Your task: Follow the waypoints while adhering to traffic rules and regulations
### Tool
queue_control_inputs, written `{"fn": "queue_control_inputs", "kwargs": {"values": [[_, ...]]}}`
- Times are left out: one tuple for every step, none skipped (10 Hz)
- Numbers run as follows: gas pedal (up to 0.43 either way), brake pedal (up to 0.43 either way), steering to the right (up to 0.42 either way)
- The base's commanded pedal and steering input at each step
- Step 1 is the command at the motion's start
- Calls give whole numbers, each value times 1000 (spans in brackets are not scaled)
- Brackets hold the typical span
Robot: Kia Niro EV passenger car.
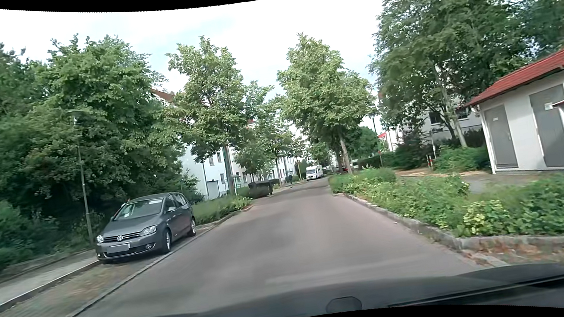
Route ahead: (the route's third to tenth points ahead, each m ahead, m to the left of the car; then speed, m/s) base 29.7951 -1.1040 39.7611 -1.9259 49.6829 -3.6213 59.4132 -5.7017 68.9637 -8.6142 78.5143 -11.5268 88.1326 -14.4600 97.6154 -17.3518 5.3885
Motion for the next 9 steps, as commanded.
{"fn": "queue_control_inputs", "kwargs": {"values": [[110,0,9],[110,0,8],[110,0,7],[110,0,4],[110,0,3],[110,0,3],[110,0,1],[110,0,-3],[110,0,-7]]}}
